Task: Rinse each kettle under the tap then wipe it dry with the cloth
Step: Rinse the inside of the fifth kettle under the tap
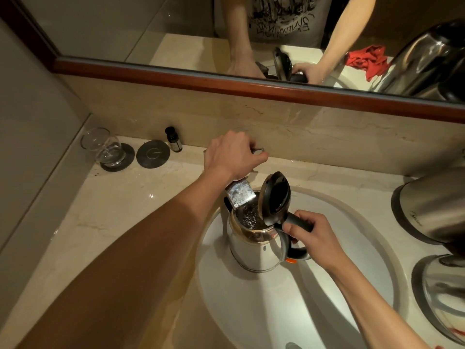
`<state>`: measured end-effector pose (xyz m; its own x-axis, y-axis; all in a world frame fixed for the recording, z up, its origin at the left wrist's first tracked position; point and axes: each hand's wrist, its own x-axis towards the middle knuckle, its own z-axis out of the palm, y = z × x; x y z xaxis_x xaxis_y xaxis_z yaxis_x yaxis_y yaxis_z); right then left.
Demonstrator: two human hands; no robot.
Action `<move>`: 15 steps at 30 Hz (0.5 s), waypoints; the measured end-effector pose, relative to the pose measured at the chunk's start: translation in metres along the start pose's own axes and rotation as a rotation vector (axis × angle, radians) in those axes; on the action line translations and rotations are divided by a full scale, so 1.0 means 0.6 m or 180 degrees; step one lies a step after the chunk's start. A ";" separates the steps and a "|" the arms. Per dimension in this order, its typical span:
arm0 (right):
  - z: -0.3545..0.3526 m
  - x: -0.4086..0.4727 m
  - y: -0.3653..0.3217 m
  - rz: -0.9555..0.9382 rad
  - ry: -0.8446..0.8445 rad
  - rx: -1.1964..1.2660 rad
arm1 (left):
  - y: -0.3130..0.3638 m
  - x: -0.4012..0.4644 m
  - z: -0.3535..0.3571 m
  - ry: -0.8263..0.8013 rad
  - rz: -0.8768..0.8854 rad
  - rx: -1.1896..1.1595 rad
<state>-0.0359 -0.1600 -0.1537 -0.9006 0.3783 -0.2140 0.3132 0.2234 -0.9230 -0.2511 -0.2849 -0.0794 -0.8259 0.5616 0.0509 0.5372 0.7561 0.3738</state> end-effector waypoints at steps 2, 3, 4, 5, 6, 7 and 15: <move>0.000 -0.001 0.001 0.0000 -0.0001 0.0012 | 0.000 0.000 0.001 0.0011 0.0009 0.0026; -0.001 -0.001 0.001 -0.0002 -0.0001 0.0023 | 0.000 0.000 0.001 0.0007 0.0004 0.0036; -0.001 -0.001 0.002 -0.0004 -0.0003 0.0029 | 0.000 0.000 0.002 0.0001 -0.0002 0.0039; -0.001 -0.001 0.003 -0.0004 -0.0005 0.0031 | 0.000 0.001 0.003 -0.0002 -0.0004 0.0042; -0.001 -0.001 0.004 0.0000 -0.0007 0.0030 | 0.000 0.001 0.002 0.0001 -0.0001 0.0049; -0.002 -0.001 0.004 0.0006 -0.0009 0.0029 | 0.000 0.001 0.002 0.0009 0.0004 0.0060; -0.002 0.001 0.001 -0.0004 -0.0010 0.0024 | 0.001 0.000 0.001 0.0020 -0.0019 0.0069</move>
<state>-0.0357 -0.1585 -0.1537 -0.9020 0.3751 -0.2138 0.3097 0.2171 -0.9257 -0.2509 -0.2845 -0.0797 -0.8301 0.5549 0.0545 0.5357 0.7666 0.3540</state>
